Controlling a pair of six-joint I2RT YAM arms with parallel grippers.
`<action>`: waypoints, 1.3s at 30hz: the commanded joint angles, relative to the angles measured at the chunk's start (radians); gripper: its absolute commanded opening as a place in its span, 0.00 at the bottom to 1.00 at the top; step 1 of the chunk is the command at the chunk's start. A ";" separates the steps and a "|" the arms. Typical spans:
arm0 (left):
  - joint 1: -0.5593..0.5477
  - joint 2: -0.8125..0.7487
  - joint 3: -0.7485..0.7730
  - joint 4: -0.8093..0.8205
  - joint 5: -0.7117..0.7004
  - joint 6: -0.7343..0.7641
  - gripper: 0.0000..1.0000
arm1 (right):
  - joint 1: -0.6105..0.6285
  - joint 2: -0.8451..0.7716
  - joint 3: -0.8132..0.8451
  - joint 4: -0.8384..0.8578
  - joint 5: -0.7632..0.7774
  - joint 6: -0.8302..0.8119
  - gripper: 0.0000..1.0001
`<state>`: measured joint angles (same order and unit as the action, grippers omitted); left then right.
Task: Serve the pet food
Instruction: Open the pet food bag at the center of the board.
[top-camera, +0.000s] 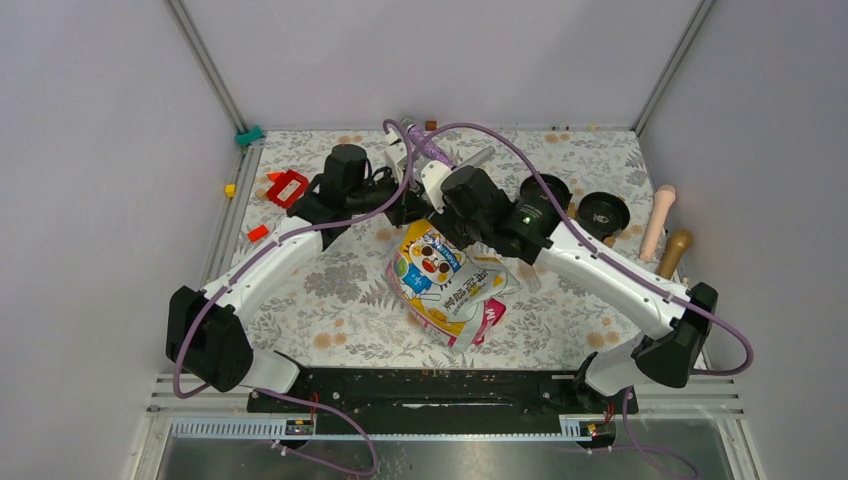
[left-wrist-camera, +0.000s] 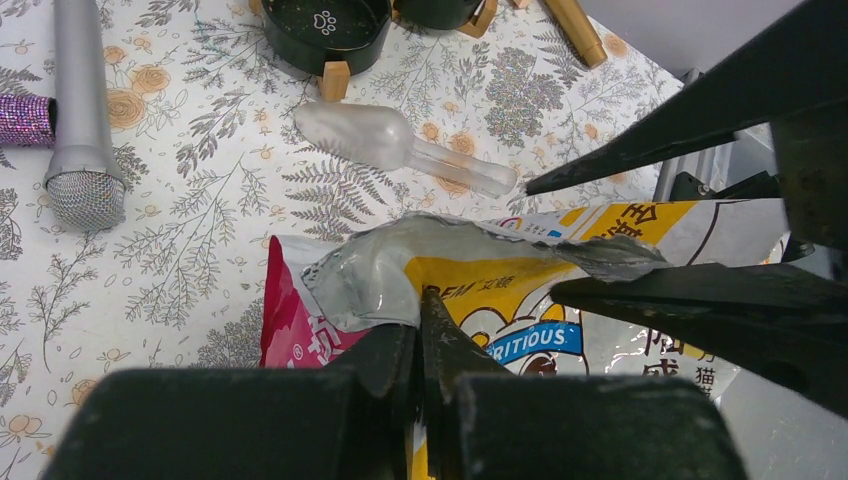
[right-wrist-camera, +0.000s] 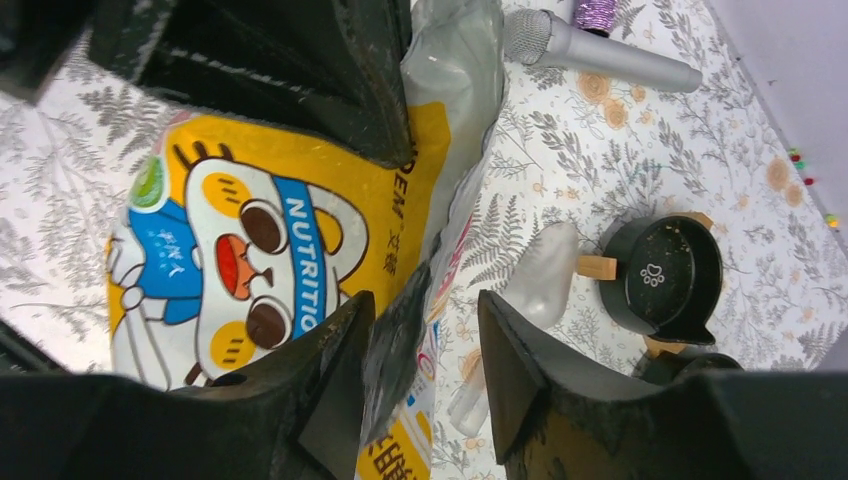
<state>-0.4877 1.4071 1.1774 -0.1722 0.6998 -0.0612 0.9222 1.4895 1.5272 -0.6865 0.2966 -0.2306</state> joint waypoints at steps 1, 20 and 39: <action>-0.020 -0.074 0.058 0.132 0.105 0.000 0.00 | -0.008 -0.094 0.042 -0.019 -0.112 0.071 0.51; -0.025 -0.073 0.062 0.120 0.074 0.008 0.00 | -0.011 -0.128 -0.018 -0.001 -0.050 0.294 0.54; -0.028 -0.075 0.059 0.114 0.093 0.023 0.00 | -0.012 -0.080 -0.017 0.022 0.260 0.246 0.48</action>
<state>-0.4950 1.4067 1.1774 -0.1741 0.6922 -0.0444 0.9203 1.4109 1.4986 -0.6979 0.4236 0.0551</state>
